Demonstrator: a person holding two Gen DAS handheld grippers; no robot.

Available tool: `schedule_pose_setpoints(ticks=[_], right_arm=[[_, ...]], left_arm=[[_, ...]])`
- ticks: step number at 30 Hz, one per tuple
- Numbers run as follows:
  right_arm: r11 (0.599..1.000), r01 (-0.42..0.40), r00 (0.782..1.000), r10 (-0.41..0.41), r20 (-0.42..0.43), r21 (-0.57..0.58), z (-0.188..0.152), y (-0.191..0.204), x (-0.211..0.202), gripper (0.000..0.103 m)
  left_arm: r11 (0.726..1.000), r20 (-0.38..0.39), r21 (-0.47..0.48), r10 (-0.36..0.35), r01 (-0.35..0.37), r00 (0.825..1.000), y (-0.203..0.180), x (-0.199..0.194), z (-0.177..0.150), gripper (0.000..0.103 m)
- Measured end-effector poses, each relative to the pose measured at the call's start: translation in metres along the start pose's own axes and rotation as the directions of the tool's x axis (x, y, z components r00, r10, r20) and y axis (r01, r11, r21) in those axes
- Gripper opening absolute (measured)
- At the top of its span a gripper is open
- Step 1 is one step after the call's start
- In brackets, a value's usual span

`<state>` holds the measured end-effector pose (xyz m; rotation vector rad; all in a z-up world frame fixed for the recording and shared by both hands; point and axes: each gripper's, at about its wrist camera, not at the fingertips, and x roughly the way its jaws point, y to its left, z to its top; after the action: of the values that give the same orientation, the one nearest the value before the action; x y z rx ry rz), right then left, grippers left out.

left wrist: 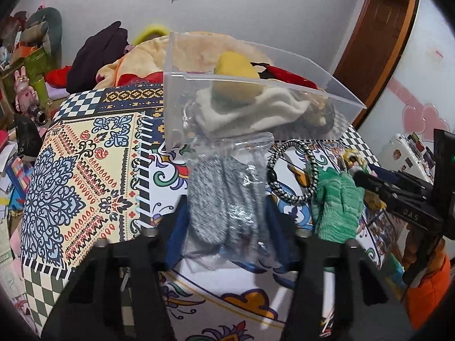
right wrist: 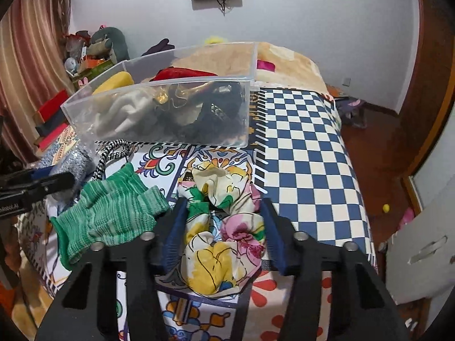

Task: Organize soft objects
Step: 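Grasp the bag of grey gloves with the left tool while the right tool grasps the floral scarf, then place the grey glove bag and floral scarf into the clear box, open both tools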

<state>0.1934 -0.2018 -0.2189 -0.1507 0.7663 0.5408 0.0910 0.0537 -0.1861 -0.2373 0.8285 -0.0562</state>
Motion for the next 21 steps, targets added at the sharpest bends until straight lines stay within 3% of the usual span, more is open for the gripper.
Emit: schedule_pose_setpoints(ticks=[6, 14, 21], right_arm=[[1.000, -0.009, 1.000, 0.009, 0.012, 0.016, 0.002, -0.003, -0.003, 0.022], [1.000, -0.007, 0.996, 0.006, 0.094, 0.006, 0.017, 0.000, -0.027, 0.021], [1.000, -0.010, 0.984, 0.013, 0.179, -0.019, 0.040, 0.007, -0.049, 0.021]], left_arm=[[1.000, 0.015, 0.018, -0.005, 0.005, 1.000, -0.005, -0.013, -0.005, 0.028], [0.999, 0.092, 0.051, -0.006, 0.001, 0.996, -0.018, -0.047, 0.001, 0.027], [0.997, 0.193, 0.075, -0.001, -0.014, 0.981, -0.029, -0.074, 0.023, 0.027]])
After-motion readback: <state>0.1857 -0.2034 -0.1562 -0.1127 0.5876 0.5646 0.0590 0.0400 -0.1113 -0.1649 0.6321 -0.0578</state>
